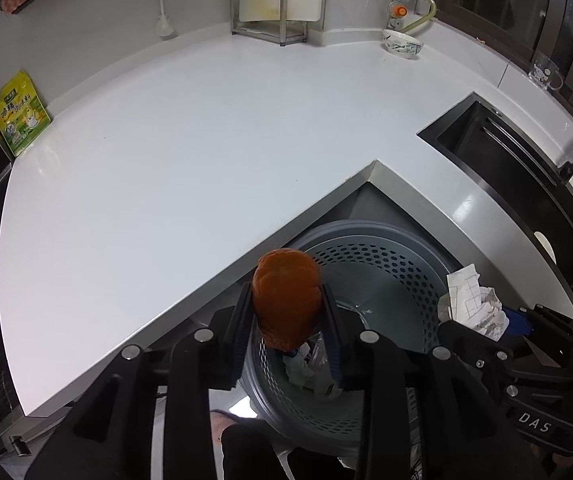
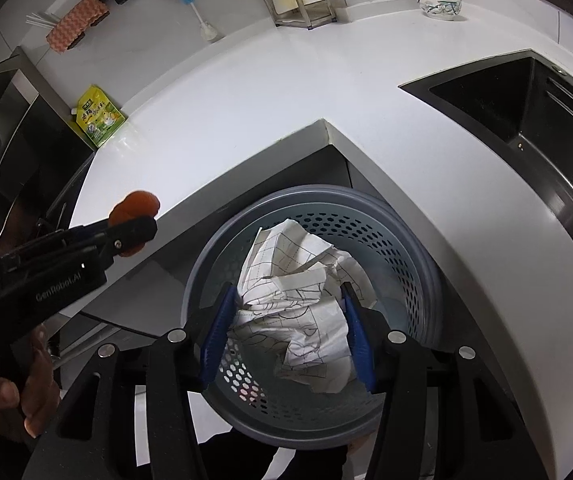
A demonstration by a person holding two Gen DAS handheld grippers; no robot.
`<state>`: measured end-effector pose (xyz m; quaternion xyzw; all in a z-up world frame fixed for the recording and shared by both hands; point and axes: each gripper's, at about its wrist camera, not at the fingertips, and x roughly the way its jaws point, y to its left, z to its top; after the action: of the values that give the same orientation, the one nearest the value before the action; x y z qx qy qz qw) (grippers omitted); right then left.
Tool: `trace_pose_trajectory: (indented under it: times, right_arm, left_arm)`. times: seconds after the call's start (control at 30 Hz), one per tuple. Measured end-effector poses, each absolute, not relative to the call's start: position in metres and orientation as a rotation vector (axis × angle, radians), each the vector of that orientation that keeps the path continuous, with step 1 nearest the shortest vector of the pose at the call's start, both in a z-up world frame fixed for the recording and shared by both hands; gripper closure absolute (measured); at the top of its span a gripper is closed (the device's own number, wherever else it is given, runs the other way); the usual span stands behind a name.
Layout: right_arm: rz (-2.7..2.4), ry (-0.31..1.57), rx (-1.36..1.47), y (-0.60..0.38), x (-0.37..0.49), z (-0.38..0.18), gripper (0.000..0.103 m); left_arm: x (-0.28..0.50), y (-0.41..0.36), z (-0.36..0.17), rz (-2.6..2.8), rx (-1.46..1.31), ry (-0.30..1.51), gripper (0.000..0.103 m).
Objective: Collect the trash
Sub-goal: 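Open the left tool to drop the orange into the basket, then open the right tool to drop the paper into the basket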
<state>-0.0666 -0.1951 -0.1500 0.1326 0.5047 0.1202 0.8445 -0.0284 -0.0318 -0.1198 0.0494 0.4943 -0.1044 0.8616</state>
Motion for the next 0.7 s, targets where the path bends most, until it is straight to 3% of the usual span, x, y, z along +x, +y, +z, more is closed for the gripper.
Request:
trace_pose_trajectory:
  times: [0.07,0.13,0.23,0.7]
  right_arm:
    - [0.249,1.065,0.279,-0.196,-0.064,-0.15,0.049]
    - [0.238,1.059,0.286,-0.199,-0.063,-0.149,0.037]
    - [0.238,1.062,0.317,-0.204,-0.06,-0.15,0.032]
    - [0.212,1.065,0.311,-0.208,-0.065,-0.138,0.032]
  left_arm:
    - [-0.028,-0.031,-0.119,-0.208,0.099,1.032,0.044]
    - [-0.028,-0.028,-0.116,-0.2,0.088,1.018,0.036]
    - [-0.025,-0.028,-0.113,-0.192,0.094,1.016,0.035]
    - [-0.026,-0.03,-0.099,-0.176,0.075,1.004,0.031]
